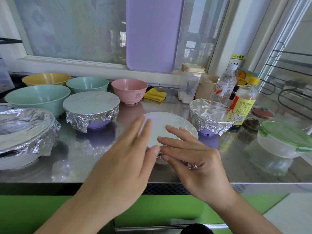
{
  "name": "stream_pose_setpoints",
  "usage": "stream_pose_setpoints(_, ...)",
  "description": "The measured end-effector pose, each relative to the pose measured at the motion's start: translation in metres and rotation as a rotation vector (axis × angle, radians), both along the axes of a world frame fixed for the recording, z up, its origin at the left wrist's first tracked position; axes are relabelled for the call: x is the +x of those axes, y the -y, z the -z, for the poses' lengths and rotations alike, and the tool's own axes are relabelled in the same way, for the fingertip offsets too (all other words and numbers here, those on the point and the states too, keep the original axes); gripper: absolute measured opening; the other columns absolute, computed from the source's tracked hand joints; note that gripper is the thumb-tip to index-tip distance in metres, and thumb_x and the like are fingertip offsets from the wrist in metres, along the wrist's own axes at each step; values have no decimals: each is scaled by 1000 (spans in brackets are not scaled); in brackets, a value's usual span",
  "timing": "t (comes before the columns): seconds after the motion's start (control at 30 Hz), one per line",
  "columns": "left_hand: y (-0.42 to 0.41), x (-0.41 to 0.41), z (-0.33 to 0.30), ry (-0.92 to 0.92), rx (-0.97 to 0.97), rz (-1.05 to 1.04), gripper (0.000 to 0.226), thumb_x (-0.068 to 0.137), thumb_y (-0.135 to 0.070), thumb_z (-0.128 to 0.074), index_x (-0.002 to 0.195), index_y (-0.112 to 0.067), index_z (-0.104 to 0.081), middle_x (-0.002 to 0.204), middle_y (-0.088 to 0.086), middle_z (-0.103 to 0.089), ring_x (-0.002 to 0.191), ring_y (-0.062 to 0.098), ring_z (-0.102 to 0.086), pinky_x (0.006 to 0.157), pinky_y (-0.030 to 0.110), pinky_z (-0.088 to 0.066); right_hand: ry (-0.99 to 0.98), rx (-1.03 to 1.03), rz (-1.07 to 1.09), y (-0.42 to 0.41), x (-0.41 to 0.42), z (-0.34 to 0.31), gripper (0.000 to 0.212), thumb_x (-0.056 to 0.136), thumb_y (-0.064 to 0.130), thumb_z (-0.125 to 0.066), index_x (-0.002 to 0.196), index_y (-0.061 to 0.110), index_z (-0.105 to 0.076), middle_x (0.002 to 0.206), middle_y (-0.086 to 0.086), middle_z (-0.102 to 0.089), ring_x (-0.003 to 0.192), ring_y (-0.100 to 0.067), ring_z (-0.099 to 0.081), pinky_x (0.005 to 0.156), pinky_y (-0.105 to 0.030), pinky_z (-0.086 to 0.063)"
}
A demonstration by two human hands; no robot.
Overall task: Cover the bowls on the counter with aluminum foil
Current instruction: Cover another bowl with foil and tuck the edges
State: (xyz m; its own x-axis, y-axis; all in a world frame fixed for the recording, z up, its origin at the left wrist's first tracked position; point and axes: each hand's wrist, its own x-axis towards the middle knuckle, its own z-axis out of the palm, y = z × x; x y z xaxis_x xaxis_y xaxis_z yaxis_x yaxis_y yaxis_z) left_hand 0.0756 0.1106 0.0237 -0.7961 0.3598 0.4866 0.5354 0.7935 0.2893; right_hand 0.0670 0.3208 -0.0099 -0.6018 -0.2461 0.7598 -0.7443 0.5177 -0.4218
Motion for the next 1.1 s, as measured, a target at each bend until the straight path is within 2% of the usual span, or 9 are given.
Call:
stream_pose_setpoints(0.03,-3,-4,4,22,-36,38,70,106,-61,-12,167,-28,-4,173,-19,8,152,-11,9,114,4,10,-10,7,1,0,-1,0,23,92,-1,-77,111,11,-83,128,5,-75,139,-17,-58,118,-47,-44)
stream_pose_setpoints(0.07,-6,-8,11,8,-81,52,72,107,-60,-9,168,-22,-6,174,-12,8,154,-7,14,115,6,16,-22,12,-1,0,-1,1,23,92,-3,-77,111,10,-83,128,4,-75,139,-17,-58,118,-46,-44)
stream_pose_setpoints(0.2,-5,-19,22,-23,-136,10,68,113,-49,-20,160,-2,-33,170,11,-28,157,16,-20,124,18,2,-43,1,-7,-10,1,2,22,90,-10,-77,107,2,-82,124,-2,-76,136,-20,-61,110,-43,-52)
stream_pose_setpoints(0.3,-5,-22,25,-67,-176,6,69,112,-50,-23,158,1,-36,166,15,-36,154,23,-31,125,26,-9,-19,-24,6,-23,4,3,20,91,-5,-76,109,3,-82,123,-2,-76,135,-20,-62,109,-39,-53)
stream_pose_setpoints(0.43,-3,-24,28,-95,-207,9,73,111,-54,-25,157,1,-37,166,15,-36,155,23,-30,124,26,-6,-29,-42,34,-30,4,3,22,89,-4,-79,110,5,-81,122,-2,-77,133,-20,-64,109,-38,-53)
stream_pose_setpoints(0.67,-4,-31,34,-167,-204,-18,79,105,-60,-31,152,1,-46,161,15,-44,153,24,-37,123,30,-26,-169,0,113,-19,4,7,16,86,-6,-84,100,2,-83,116,-3,-78,126,-18,-69,100,-38,-58)
stream_pose_setpoints(0.83,-8,-30,37,-201,-134,-57,77,104,-58,-40,156,-2,-41,163,11,-41,151,21,-39,112,36,-34,-151,-43,123,-17,3,4,15,85,-5,-85,98,2,-83,115,-3,-78,125,-17,-69,100,-38,-59)
stream_pose_setpoints(1.0,-9,-28,33,-192,11,5,64,101,-48,-61,154,-14,-50,163,-1,-43,147,16,-45,107,34,-43,-130,-61,116,-22,2,0,17,85,-3,-86,100,3,-83,117,-3,-78,126,-19,-68,102,-38,-57)
stream_pose_setpoints(1.1,-11,-24,26,-209,149,114,48,92,-40,-73,137,-23,-68,153,-14,-53,138,7,-54,103,24,-49,-122,-68,139,-26,1,1,19,84,-2,-87,101,4,-83,115,-2,-78,127,-19,-68,102,-38,-56)
